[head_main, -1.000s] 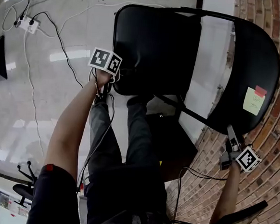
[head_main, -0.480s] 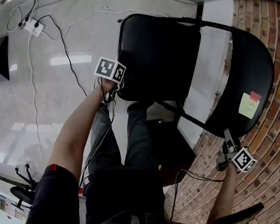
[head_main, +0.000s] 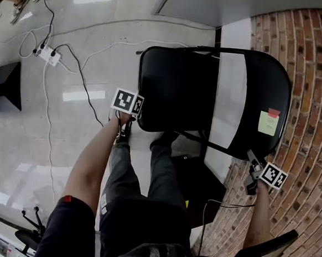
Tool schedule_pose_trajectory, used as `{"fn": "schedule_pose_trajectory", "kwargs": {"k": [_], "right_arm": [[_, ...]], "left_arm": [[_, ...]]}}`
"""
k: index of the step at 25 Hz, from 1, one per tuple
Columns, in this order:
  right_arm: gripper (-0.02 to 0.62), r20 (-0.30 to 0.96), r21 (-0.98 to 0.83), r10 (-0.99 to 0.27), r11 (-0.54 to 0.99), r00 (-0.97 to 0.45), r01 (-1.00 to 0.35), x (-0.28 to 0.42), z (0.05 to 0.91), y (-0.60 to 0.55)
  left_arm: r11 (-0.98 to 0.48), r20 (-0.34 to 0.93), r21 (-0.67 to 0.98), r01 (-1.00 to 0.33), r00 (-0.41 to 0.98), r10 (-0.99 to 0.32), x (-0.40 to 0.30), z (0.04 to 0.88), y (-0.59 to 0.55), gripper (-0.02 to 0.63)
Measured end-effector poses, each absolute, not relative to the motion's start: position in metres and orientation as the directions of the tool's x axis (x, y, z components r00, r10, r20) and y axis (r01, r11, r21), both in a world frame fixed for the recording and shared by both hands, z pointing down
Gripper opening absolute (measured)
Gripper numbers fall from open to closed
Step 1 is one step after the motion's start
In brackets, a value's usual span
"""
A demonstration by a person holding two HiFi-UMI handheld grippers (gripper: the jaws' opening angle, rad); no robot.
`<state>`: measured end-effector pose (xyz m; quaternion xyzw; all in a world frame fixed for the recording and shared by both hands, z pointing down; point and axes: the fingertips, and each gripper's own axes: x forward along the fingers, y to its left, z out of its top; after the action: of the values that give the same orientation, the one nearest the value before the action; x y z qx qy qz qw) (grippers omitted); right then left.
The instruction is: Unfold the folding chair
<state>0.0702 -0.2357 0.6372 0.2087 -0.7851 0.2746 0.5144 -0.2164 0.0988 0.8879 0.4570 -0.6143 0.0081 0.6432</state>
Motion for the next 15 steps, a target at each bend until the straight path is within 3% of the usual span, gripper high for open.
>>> {"fn": "schedule_pose_trajectory", "kwargs": {"k": [3, 4, 8, 15], "right_arm": [[0.183, 0.927, -0.196, -0.057, 0.77, -0.371, -0.607, 0.072, 0.639, -0.237], [0.189, 0.925, -0.173, -0.081, 0.778, -0.37, -0.603, 0.074, 0.639, -0.24], [0.322, 0.903, -0.062, -0.22, 0.784, -0.369, -0.618, 0.083, 0.632, -0.254], [0.328, 0.832, 0.003, -0.373, 0.743, -0.41, -0.67, 0.076, 0.583, -0.25]], "left_arm": [[0.574, 0.834, 0.5, -0.648, 0.182, -0.52, -0.238, 0.866, 0.104, 0.006], [0.563, 0.834, 0.491, -0.665, 0.171, -0.525, -0.243, 0.857, 0.106, 0.005], [0.536, 0.815, 0.495, -0.684, 0.15, -0.56, -0.261, 0.816, 0.119, 0.003], [0.507, 0.842, 0.362, -0.782, 0.042, -0.538, -0.304, 0.714, 0.144, 0.002]]}}
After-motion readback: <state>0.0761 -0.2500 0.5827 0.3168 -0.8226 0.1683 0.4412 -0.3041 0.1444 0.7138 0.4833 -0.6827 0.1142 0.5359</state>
